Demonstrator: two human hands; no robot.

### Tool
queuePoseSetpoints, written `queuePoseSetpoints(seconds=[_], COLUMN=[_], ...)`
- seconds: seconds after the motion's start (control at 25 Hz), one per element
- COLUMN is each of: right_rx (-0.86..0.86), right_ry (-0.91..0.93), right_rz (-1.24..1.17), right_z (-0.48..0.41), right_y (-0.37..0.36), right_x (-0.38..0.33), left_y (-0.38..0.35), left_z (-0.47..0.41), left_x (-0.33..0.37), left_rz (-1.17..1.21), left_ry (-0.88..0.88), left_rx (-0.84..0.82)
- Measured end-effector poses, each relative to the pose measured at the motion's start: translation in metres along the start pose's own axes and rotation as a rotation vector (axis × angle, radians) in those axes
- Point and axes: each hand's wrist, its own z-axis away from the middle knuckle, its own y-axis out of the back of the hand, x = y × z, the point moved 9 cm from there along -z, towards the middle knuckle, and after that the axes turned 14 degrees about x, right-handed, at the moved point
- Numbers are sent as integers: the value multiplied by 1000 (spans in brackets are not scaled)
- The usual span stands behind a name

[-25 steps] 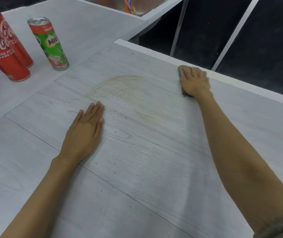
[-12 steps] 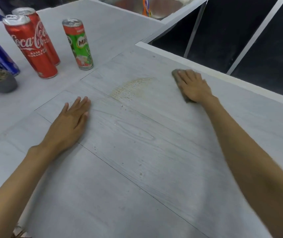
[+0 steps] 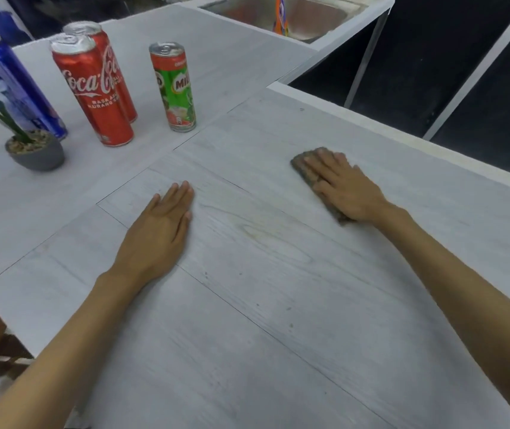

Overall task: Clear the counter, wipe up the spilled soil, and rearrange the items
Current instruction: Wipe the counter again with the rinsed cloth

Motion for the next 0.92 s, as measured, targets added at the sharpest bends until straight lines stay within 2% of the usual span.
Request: queuePoseSetpoints(seconds=[0.04, 0.12, 0.2, 0.28, 0.32, 0.4, 0.48, 0.56, 0.64, 0.72, 0.8, 0.88, 0.92], right_rx=[4, 29, 20, 12, 0, 10, -43, -40, 53, 107, 119, 139, 184], right_ry=[-117, -219, -90, 136, 226, 301, 193, -120, -438, -496, -402, -318, -351], right_rz=[36, 54, 52, 4, -19, -105, -79, 21, 88, 93, 37, 35, 15], right_z=[-27, -67, -78, -39, -7, 59, 88, 75, 44, 10, 9, 62, 98], right_y=[0, -10, -26, -32, -31, -20, -8, 1, 2, -12, -34, -41, -32], right_x=[21, 2, -79, -166, -188, -185, -131, -60, -33, -93, -190, -254, -259], left_y=[0, 1, 5, 14, 19, 23, 22, 24, 27, 29, 30, 29, 29], left_z=[0, 0, 0, -2, -2, -2, -1, -1, -1, 2, 9, 16, 18], left_x=[0, 0, 0, -4, -5, -6, -7, -16, -34, -51, -58, -57, -56], left_rz=[-1, 5, 40, 134, 188, 285, 324, 241, 152, 130, 136, 143, 130], left_ry=[-3, 2, 33, 112, 146, 144, 44, -106, -177, -208, -264, -335, -371], left_rx=[2, 4, 25, 84, 107, 71, -37, -110, -148, -187, -201, -168, -144])
